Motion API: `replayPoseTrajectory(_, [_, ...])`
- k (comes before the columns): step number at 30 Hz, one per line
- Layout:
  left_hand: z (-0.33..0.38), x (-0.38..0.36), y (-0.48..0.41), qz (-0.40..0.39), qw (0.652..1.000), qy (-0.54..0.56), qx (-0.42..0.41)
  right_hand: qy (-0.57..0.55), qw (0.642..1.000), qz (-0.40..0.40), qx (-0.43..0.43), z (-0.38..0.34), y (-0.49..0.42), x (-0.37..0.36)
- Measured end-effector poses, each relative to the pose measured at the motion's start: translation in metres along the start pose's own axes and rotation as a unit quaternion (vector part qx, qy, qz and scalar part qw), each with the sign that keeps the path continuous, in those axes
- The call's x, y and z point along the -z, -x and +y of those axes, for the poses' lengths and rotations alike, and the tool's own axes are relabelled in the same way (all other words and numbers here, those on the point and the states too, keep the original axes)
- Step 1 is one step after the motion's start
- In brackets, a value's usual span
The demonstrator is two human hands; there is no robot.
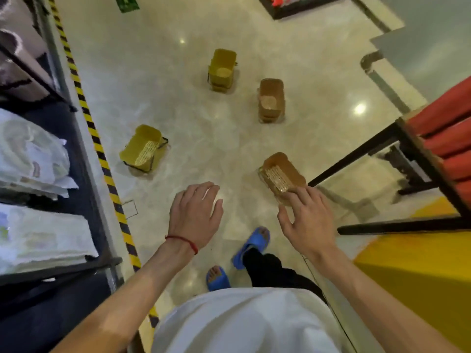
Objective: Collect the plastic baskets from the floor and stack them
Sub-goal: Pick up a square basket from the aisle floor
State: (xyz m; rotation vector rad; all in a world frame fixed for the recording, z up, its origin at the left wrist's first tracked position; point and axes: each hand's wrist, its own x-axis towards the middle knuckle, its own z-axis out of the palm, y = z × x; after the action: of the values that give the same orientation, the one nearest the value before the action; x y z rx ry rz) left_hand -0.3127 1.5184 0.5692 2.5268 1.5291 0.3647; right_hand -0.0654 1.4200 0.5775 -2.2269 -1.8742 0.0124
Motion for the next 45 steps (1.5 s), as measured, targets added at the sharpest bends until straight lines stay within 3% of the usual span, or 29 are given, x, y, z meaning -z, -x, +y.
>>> replayPoseTrajectory(7, [0.034, -0.039, -0.126, -0.082, 0.992, -0.029, -0.091, -0.020, 0.993, 0.017, -0.119, 0.071, -0.053, -0.030])
replayPoseTrajectory(17, [0.102, -0.086, -0.292, -0.118, 0.965, -0.061, -0.226, -0.015, 0.975, 0.020, -0.222, 0.154, -0.144, -0.049])
replayPoseTrajectory(25, [0.116, -0.167, -0.412, -0.193, 0.924, -0.029, -0.328, -0.019, 0.909, 0.031, -0.415, 0.177, -0.198, -0.075])
replayPoseTrajectory(34, [0.105, -0.266, -0.482, -0.239, 0.879, 0.025, -0.413, -0.050, 0.855, 0.059, -0.513, 0.184, -0.245, -0.178])
replayPoseTrajectory(41, [0.085, -0.386, -0.479, -0.272, 0.873, 0.005, -0.406, -0.073, 0.826, 0.002, -0.558, 0.213, -0.231, -0.295])
replayPoseTrajectory(45, [0.066, -0.471, -0.462, -0.325, 0.877, 0.010, -0.353, -0.085, 0.807, -0.012, -0.584, 0.238, -0.210, -0.377])
